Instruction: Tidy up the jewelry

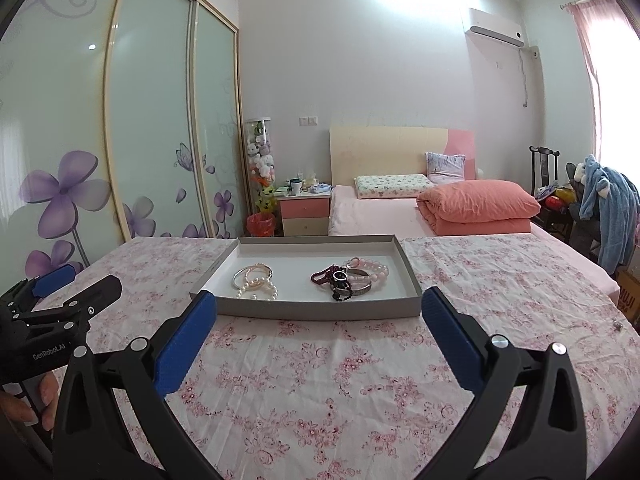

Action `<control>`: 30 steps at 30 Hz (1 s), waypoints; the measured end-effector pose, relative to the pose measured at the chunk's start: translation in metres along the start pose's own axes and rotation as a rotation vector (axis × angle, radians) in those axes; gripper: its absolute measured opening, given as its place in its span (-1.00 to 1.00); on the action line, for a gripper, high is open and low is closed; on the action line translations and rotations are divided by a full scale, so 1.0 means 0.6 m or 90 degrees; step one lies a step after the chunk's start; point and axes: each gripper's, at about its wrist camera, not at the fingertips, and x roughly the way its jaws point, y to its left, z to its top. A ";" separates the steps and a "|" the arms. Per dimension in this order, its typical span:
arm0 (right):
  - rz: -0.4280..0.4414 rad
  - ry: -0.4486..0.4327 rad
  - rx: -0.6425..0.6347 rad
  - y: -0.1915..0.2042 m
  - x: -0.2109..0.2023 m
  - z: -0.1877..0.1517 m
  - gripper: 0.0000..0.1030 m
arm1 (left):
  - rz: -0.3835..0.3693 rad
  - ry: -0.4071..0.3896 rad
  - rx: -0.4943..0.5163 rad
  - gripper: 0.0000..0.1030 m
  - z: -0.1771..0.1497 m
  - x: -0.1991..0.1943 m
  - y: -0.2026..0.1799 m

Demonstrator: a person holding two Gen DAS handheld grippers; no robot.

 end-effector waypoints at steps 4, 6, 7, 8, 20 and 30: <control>0.000 0.001 0.006 -0.003 -0.002 -0.003 0.96 | -0.003 -0.001 0.005 0.92 -0.005 -0.005 -0.005; 0.000 0.001 0.008 -0.004 -0.002 -0.004 0.96 | -0.002 -0.002 0.007 0.92 -0.006 -0.006 -0.007; 0.000 0.001 0.008 -0.004 -0.003 -0.004 0.96 | -0.003 -0.001 0.007 0.92 -0.007 -0.007 -0.008; 0.000 0.002 0.010 -0.005 -0.004 -0.005 0.96 | -0.004 0.001 0.007 0.92 -0.008 -0.006 -0.009; 0.000 0.007 0.014 -0.007 0.001 -0.006 0.97 | -0.002 0.012 0.000 0.92 -0.013 0.004 -0.011; 0.000 0.006 0.013 -0.007 0.002 -0.006 0.96 | -0.001 0.016 -0.002 0.92 -0.014 0.010 -0.012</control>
